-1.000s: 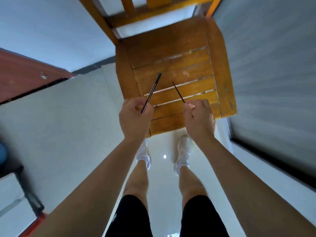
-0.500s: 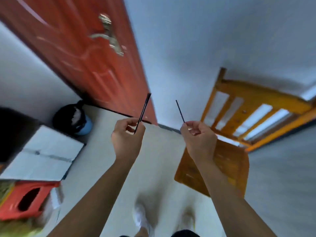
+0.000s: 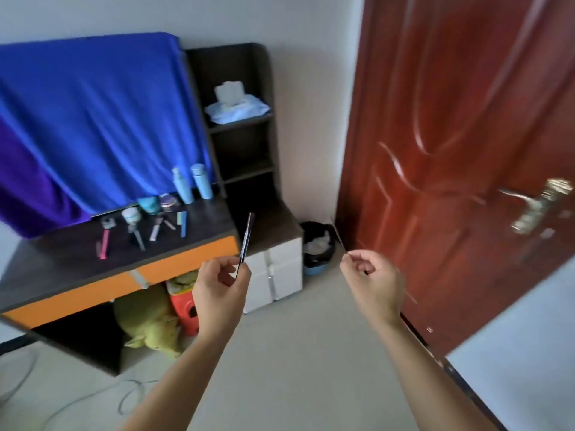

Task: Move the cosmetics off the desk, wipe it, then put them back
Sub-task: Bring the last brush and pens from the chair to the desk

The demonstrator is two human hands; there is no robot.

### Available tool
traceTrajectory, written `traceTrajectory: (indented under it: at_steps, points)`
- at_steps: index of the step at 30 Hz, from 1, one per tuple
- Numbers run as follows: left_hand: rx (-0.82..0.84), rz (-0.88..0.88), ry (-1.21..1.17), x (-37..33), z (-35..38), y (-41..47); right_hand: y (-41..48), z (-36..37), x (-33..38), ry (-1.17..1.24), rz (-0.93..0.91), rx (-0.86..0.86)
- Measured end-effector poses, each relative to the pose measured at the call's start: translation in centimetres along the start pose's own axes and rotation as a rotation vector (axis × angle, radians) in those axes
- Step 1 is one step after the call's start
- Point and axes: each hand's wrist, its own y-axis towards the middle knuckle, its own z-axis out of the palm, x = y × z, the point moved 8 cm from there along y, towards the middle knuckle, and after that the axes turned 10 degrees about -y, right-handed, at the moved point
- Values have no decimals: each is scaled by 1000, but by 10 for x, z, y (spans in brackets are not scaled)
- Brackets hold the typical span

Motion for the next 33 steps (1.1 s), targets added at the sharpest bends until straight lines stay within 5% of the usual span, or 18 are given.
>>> traceTrajectory:
  at_steps: [9,27,33]
  points:
    - [-105,-88,23,74,-89,157,5,222,105,70,-35,285]
    - [-152,-436,243,235,20,421,212,543,122,-4,-62,705]
    - [-119,-598,368,296,32,452,221,619,96,-126,73,842]
